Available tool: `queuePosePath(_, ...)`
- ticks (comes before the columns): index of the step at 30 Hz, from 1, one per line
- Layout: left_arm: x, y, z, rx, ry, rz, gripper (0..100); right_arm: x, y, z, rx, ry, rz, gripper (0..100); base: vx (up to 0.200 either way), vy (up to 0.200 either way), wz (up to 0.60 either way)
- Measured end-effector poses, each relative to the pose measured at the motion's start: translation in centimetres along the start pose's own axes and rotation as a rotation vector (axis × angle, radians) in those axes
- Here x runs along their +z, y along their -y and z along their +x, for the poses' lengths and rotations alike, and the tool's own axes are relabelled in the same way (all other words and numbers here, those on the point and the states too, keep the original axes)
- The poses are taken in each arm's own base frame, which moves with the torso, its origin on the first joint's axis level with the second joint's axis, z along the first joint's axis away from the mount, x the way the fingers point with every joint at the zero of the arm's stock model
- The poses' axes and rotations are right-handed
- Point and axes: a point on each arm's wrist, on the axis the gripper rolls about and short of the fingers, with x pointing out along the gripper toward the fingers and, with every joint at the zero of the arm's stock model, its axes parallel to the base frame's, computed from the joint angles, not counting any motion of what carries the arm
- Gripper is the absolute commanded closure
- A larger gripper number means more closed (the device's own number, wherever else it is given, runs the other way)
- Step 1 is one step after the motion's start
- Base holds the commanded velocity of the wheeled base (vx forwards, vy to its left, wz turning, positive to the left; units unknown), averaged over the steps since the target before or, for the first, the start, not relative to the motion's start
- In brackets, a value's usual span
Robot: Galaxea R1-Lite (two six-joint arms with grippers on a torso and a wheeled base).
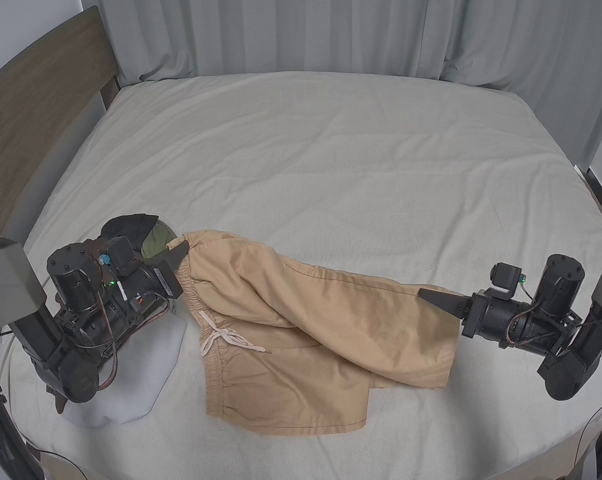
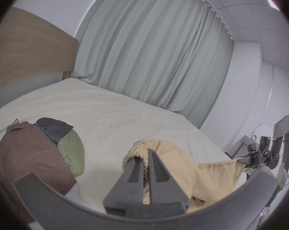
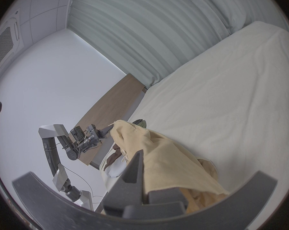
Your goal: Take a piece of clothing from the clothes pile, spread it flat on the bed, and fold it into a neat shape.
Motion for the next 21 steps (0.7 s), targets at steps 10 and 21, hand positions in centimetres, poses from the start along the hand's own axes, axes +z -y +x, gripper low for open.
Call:
queuePosePath(10,1.0,0.5,-0.4,-0.041,0.025,0.007,100,0.9,-0.4,0.1,0.015,0.033,-0.028,100,0.0,0.0,0.0)
queuePosePath(21,1.8,0.7,-0.5,-0.05,0.052,0.013,100,2.0,-0.7,0.4,-0.014,0.099,-0.057,100,0.0,0.0,0.0)
